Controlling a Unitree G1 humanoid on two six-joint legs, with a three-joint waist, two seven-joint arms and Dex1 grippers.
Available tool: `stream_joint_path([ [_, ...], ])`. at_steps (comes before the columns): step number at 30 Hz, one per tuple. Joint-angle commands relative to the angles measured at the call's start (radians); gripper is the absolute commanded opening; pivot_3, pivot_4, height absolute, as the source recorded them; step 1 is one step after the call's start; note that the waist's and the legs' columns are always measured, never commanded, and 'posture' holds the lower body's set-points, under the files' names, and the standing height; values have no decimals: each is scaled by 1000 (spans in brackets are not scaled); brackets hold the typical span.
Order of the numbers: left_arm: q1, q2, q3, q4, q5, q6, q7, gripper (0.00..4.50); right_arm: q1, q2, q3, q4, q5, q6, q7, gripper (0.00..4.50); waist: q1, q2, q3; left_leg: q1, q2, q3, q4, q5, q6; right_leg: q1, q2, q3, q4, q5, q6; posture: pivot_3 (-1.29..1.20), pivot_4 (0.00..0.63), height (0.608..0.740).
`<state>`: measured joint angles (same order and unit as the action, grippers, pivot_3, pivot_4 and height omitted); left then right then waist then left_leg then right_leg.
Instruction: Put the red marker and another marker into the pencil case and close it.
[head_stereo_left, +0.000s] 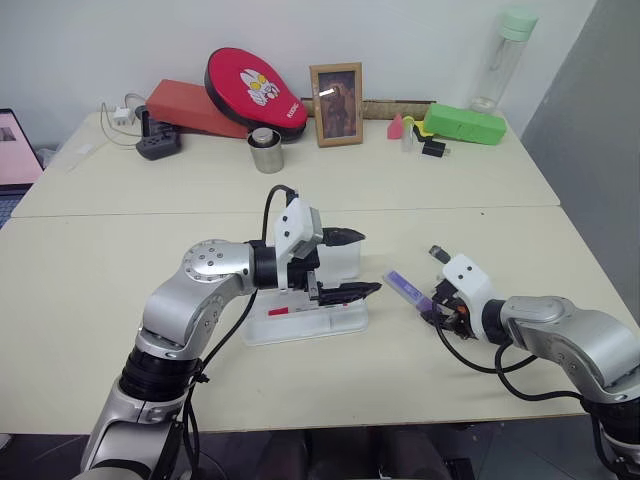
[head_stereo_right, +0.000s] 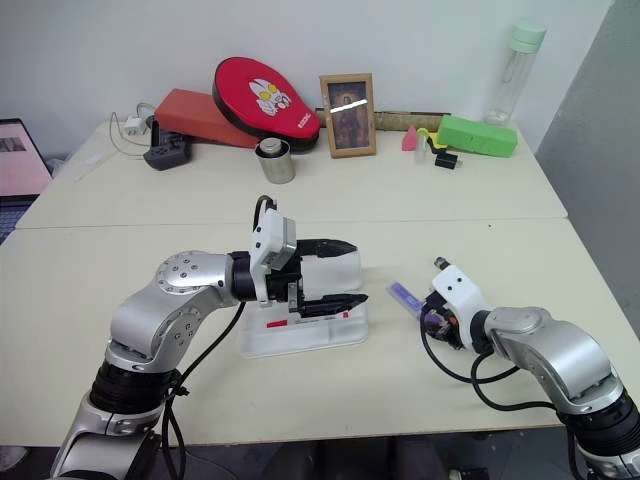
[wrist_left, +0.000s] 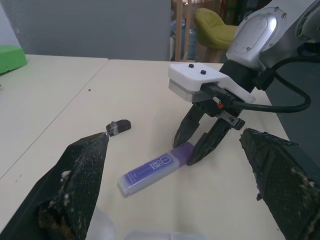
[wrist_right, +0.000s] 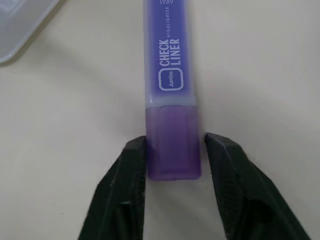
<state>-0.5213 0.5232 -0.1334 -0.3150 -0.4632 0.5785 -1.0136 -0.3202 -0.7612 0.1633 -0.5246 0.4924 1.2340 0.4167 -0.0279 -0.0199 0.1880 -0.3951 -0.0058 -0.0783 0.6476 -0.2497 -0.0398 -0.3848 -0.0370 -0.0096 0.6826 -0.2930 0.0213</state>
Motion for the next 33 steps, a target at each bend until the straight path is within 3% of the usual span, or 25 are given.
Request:
stream_joint_path([
  [1, 0, 11, 2, -44, -15, -12, -2, 4500, 2, -1, 8, -17, -8, 3, 17, 1057, 0, 0, 0, 0, 0, 0, 0, 0, 0, 0, 0, 0, 0, 0, 0, 0, 150, 740],
  [6, 18, 34, 8, -63, -25, 0, -10, 4500, -10, -15, -14, -35, 12, -24, 65, 1057, -1, 0, 0, 0, 0, 0, 0, 0, 0, 0, 0, 0, 0, 0, 0, 0, 150, 740],
  [10, 68, 98, 13, -109, -14, 20, -11, 4500, 2, -93, -28, -62, 15, -181, 218, 1057, -1, 0, 0, 0, 0, 0, 0, 0, 0, 0, 0, 0, 0, 0, 0, 0, 150, 740],
  [16, 251, 302, 213, -192, -71, 75, -39, 4500, -60, -182, -3, -43, -1, -436, 485, 1057, -8, 0, 0, 2, 1, -1, -2, 0, 0, -1, 1, 1, 0, 0, 0, 0, 150, 740],
  [19, 342, 365, 323, -202, -116, 97, -57, 4500, -157, -135, 104, -10, -50, -498, 548, 1057, -4, 0, 0, 3, 3, -1, -2, 0, 0, -1, 2, 0, 0, 0, -1, 0, 150, 740],
  [25, 550, 479, 608, -214, -199, 129, -166, 4500, -392, 120, 405, 179, -234, -538, 566, 1057, -11, 0, 0, 4, 4, -2, -2, 0, 0, -1, 2, 0, -1, 1, -2, 0, 150, 740],
  [33, 642, 518, 718, -235, -237, 156, -178, 4500, -483, 276, 500, 350, -333, -574, 590, 1057, 2, -1, 0, 1, 1, -2, -2, 0, 0, -3, -1, 0, -2, 2, -1, 0, 150, 740],
])
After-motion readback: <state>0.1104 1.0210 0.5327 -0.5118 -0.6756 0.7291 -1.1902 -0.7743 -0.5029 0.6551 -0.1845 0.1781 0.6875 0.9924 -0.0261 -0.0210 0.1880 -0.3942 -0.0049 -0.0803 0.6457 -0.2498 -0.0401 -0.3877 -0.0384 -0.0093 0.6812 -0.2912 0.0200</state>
